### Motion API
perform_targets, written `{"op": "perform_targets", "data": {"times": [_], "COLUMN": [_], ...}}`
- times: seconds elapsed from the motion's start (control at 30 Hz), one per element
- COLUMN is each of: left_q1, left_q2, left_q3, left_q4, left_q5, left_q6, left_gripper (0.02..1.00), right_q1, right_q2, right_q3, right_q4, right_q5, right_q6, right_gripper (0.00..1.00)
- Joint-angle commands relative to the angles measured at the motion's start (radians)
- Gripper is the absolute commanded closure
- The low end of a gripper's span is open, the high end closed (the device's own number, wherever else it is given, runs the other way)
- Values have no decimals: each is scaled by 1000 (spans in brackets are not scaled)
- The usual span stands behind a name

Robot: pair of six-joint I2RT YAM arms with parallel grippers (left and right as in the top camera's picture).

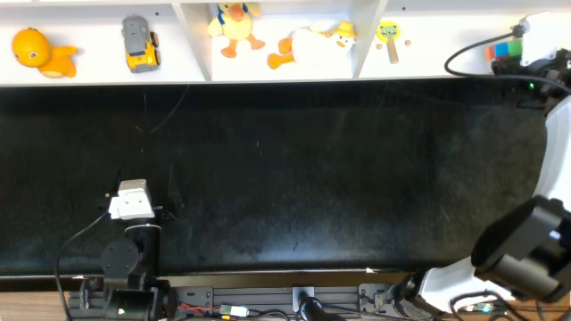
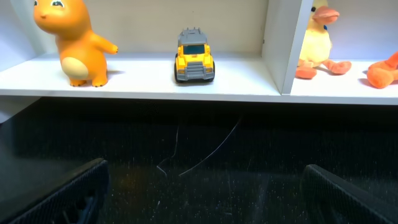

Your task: Store Toys

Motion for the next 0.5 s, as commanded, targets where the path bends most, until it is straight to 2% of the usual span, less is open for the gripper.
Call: {"op": "perform_targets", "data": {"times": [0.03, 0.5], "left_q1": [4, 4], "left_q2": [-9, -9], "left_q3": [-3, -3], "left_q4": [0, 0], "left_q5": [-7, -7], "left_q6": [12, 12], "left_gripper": [20, 20], "right_q1": [22, 62], "right_q2": [43, 104], "right_q3": [64, 68], "right_q4": [16, 86], "right_q5": [-15, -11], "right_q6": [23, 64], "right_gripper": [643, 660]}}
